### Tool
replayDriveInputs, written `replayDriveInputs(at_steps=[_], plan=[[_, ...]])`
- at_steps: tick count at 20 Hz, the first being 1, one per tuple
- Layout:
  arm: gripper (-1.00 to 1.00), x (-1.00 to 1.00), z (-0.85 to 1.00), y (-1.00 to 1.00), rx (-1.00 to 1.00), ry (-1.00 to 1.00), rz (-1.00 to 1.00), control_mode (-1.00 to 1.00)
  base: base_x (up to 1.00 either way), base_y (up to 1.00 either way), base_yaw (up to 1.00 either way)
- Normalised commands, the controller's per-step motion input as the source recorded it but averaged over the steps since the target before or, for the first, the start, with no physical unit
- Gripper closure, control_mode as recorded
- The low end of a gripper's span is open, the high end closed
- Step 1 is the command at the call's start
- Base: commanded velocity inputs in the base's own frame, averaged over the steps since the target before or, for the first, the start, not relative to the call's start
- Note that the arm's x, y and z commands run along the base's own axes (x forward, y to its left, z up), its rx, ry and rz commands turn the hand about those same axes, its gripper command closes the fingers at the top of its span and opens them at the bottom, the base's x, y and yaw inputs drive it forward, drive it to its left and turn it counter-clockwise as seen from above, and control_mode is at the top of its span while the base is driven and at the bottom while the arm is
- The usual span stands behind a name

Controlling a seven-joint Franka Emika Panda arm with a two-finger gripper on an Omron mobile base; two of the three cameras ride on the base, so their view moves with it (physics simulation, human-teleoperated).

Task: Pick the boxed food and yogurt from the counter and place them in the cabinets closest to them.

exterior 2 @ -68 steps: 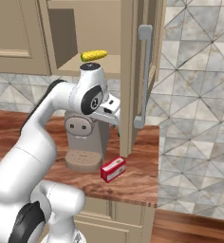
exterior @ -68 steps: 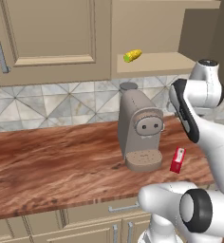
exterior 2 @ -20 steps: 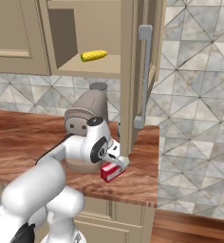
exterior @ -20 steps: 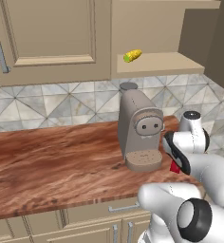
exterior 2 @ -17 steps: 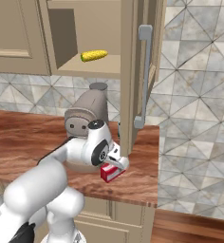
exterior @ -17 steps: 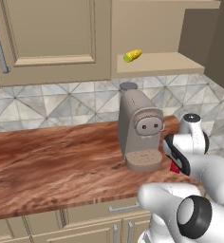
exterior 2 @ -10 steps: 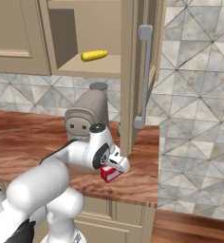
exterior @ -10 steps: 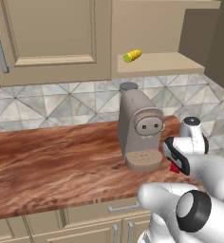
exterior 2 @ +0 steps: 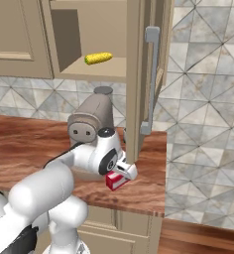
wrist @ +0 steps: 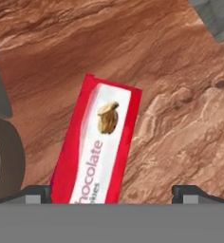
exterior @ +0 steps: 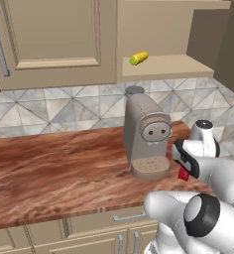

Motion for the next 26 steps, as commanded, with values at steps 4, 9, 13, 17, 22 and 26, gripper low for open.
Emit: replayDriveInputs(at_steps=[4, 9, 13, 17, 22, 26], plan=[[-1.0, 0.0, 0.03, 0.04, 0.03, 0.0, -0.01, -1.0, 0.0, 0.0, 0.0], [-1.0, 0.0, -0.19, 0.25, 0.0, 0.0, 0.0, -1.0, 0.0, 0.0, 0.0], [-1.0, -0.05, -0.6, 0.09, -0.07, 0.0, 0.0, -1.0, 0.0, 0.0, 0.0], [1.0, -0.1, -0.61, 0.0, -0.08, 0.0, 0.0, -1.0, 0.0, 0.0, 0.0], [1.0, 0.01, -0.03, 0.0, 0.0, 0.0, -0.01, -1.0, 0.0, 0.0, 0.0], [1.0, -0.02, 0.53, -0.03, 0.05, 0.0, -0.01, -1.0, 0.0, 0.0, 0.0]])
